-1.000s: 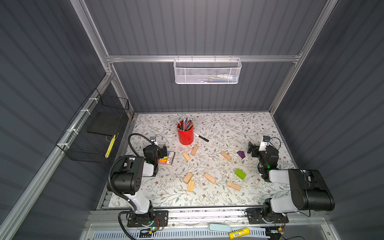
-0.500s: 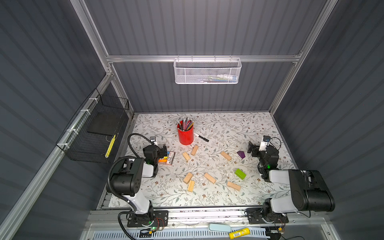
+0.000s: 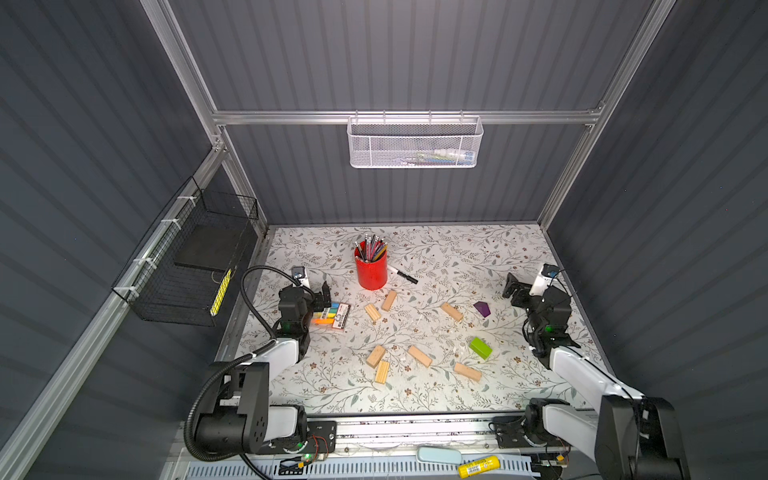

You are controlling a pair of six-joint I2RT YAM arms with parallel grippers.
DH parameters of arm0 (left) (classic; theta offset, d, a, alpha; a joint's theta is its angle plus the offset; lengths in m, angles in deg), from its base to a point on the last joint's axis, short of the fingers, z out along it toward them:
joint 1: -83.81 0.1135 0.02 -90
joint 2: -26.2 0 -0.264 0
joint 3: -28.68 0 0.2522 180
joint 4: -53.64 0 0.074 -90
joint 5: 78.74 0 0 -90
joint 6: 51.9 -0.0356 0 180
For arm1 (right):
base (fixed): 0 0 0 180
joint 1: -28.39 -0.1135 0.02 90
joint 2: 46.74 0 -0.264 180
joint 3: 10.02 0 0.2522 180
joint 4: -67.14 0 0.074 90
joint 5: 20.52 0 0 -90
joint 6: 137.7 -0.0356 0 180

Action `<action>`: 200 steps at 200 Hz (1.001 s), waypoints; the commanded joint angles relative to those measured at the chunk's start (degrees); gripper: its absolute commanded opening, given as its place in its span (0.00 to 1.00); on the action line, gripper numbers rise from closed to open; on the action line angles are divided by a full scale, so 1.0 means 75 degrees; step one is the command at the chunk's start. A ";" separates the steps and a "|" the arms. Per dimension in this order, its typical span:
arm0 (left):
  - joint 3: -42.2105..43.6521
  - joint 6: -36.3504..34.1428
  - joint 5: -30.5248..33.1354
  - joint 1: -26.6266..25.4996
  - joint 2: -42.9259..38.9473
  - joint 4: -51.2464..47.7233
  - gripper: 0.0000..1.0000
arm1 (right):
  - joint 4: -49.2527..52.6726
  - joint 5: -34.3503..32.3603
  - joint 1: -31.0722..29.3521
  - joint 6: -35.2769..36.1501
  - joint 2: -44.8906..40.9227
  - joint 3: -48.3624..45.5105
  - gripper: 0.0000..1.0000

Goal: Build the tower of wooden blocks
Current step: 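Reach left gripper to block by red cup while right gripper moves over blocks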

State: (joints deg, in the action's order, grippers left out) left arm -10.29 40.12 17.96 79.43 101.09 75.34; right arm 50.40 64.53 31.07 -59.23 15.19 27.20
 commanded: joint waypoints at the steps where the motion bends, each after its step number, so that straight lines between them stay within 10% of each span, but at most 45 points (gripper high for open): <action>1: -0.0493 0.0560 -0.0646 0.0057 -0.0561 -0.1271 1.00 | 0.2407 -0.0373 -0.0006 -0.1241 -0.0318 0.0811 0.99; 126: -0.0970 0.3211 -0.1556 -0.0040 -0.1668 -0.3847 1.00 | 0.5224 0.1457 -0.0722 -0.2012 -0.0560 0.1800 0.99; 200: -0.1180 0.3211 -0.0952 -0.2187 -0.1651 -0.4869 0.95 | 0.6224 0.1339 -0.2839 -0.2161 0.0234 0.2509 0.99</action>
State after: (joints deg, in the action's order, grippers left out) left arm -16.52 63.42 10.38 66.92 86.38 42.60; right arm 93.33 74.49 13.41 -74.31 15.52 44.40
